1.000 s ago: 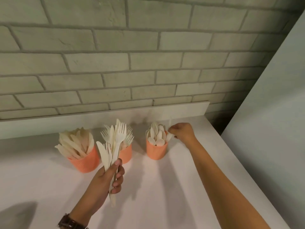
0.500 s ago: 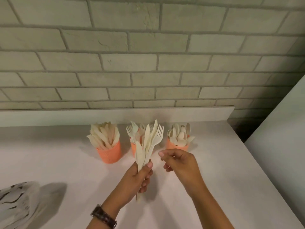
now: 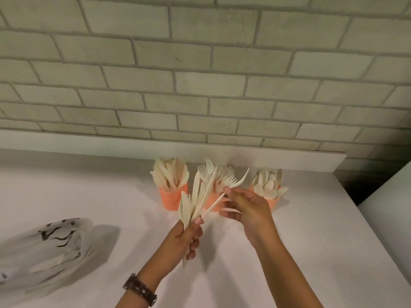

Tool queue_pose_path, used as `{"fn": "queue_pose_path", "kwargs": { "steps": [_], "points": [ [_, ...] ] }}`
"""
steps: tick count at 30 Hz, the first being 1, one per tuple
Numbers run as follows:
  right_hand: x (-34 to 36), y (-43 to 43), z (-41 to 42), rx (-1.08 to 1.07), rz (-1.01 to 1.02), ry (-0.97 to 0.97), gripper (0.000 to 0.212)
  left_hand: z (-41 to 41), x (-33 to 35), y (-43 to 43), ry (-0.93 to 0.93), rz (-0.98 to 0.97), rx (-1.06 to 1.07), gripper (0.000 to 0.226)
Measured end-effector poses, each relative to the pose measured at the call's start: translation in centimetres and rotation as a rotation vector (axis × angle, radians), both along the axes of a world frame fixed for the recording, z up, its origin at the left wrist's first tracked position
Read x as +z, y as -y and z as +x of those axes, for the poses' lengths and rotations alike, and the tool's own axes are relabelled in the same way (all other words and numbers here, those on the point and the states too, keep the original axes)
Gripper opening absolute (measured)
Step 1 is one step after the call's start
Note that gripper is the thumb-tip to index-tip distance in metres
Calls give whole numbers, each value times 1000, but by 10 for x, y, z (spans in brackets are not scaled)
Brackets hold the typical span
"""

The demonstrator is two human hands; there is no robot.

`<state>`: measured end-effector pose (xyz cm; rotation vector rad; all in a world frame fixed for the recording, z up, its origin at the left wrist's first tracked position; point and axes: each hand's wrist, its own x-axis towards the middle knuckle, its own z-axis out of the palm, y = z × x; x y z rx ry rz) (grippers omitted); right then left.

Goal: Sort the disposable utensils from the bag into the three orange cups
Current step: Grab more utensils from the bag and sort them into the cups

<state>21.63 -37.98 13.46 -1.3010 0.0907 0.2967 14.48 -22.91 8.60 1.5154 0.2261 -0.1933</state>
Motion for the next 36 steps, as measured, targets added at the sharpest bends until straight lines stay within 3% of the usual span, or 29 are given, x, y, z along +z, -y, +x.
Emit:
{"fn": "queue_pose_path", "kwargs": {
  "steps": [3,5,8,11,15,17,19,20,23,25,27,30,36],
  "points": [
    [5,-1,20,-128,99,40,10,-4,-3,-14,-38,-120,90,23],
    [5,-3,35,-203,36,161,10,-5,-3,-20,-42,-168,121,24],
    [-12,-16,56,-256,-282,365,5,-5,0,-26,-30,-239,136,22],
    [-45,-32,70,-201,-676,416,14,-6,3,-27,-24,-354,140,16],
    [-52,-36,65,-220,-810,434,29,-7,6,-26,6,-448,117,15],
    [-44,-34,53,-272,-669,499,26,-6,11,-26,28,-456,123,18],
    [-39,-35,29,-311,-305,379,15,-3,16,-23,78,-423,148,20],
    [-43,-36,14,-288,-119,236,17,-2,20,-21,113,-380,160,22],
    [-61,-45,-29,-81,379,-376,50,3,32,-9,229,-154,172,30],
    [-62,-50,-48,-40,602,-666,51,4,39,2,309,-52,173,35],
    [-49,-53,-57,-82,710,-755,43,3,42,14,328,20,187,29],
    [-27,-55,-56,-134,763,-731,42,2,38,26,280,-24,234,16],
    [-15,-56,-55,-138,769,-606,42,0,40,34,328,31,240,27]
  ]
}}
